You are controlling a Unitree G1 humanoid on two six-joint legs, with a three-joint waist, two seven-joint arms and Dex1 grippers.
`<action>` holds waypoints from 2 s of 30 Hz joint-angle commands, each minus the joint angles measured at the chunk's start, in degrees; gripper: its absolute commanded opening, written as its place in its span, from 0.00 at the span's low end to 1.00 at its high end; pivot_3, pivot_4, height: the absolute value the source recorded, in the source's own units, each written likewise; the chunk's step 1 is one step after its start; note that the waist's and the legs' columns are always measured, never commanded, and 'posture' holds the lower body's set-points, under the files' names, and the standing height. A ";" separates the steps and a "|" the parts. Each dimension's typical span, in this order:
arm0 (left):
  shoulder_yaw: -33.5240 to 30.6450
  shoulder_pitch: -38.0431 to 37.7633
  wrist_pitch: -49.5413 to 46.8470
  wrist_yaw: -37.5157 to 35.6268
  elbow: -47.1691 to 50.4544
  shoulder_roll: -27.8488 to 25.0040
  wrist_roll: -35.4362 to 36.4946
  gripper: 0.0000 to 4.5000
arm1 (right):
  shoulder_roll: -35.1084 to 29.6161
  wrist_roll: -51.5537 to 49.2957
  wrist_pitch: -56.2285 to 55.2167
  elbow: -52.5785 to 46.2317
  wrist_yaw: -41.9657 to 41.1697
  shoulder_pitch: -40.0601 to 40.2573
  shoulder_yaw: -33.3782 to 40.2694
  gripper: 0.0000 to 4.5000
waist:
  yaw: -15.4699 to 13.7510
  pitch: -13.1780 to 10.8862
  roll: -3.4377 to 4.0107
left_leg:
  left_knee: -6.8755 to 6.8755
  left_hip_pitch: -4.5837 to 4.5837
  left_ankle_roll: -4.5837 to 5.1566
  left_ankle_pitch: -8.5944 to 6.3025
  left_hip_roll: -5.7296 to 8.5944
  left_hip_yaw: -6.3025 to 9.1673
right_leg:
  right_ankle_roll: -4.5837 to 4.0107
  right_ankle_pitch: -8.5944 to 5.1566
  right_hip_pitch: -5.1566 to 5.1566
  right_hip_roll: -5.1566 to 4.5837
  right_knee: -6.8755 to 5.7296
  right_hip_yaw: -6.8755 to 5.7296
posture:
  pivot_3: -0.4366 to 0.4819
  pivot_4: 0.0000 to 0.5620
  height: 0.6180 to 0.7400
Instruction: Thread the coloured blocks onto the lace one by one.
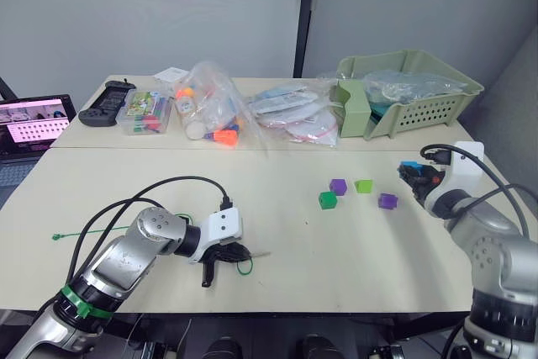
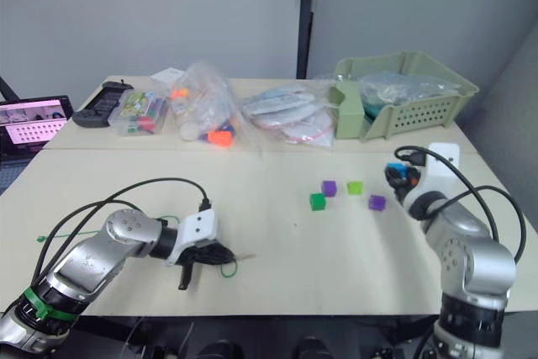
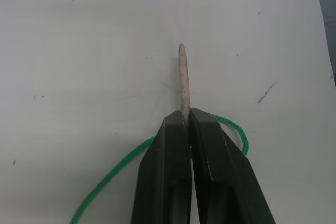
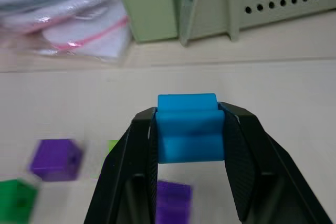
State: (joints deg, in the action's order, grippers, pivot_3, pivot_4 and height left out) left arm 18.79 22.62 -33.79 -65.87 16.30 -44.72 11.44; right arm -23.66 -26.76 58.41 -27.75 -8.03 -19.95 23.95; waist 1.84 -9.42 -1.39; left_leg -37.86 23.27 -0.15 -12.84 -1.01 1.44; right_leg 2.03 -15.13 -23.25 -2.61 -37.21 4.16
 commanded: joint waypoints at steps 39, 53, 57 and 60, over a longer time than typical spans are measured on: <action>2.48 6.95 -3.96 -0.26 1.73 0.66 0.17 0.00 | -14.37 -11.17 0.36 -21.33 -34.81 17.32 -11.99 0.99 | 0.55 -0.05 -0.08 | -0.01 0.03 0.00 0.00 0.07 -0.11 | 0.05 -0.04 0.08 0.00 0.18 -0.13 | 0.48 0.27 1.00; 1.97 6.66 -5.57 -2.62 4.92 -1.96 1.52 0.00 | -22.07 10.45 -48.32 21.81 -65.46 3.07 -33.38 0.99 | 0.30 -0.12 -0.24 | -0.02 0.02 0.01 0.00 0.05 -0.15 | 0.03 -0.03 0.07 0.03 0.14 -0.11 | 0.48 0.27 1.00; 1.57 5.85 -7.56 -2.04 7.49 -2.56 2.17 0.00 | -19.67 12.76 -51.60 26.80 -66.06 1.20 -35.69 0.99 | 0.13 -0.12 -0.24 | -0.03 -0.01 0.00 0.00 0.05 -0.14 | 0.01 -0.02 0.08 0.02 0.10 -0.10 | 0.48 0.27 1.00; 1.66 6.43 -10.22 -1.00 9.29 -2.24 2.92 0.00 | -18.08 13.33 -52.52 29.41 -66.11 -0.11 -36.18 0.99 | -0.03 -0.12 -0.24 | -0.04 -0.02 0.00 0.00 0.05 -0.13 | 0.01 -0.02 0.09 0.02 0.09 -0.11 | 0.48 0.27 1.00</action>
State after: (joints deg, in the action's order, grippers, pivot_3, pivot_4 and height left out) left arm 21.38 28.37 -42.80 -67.53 23.19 -46.89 13.64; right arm -41.84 -13.60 7.42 1.46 -73.78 -18.97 -12.84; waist 1.82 -9.54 -1.63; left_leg -37.90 23.25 -0.14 -12.84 -0.95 1.31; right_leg 2.03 -15.15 -23.17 -2.60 -37.12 4.06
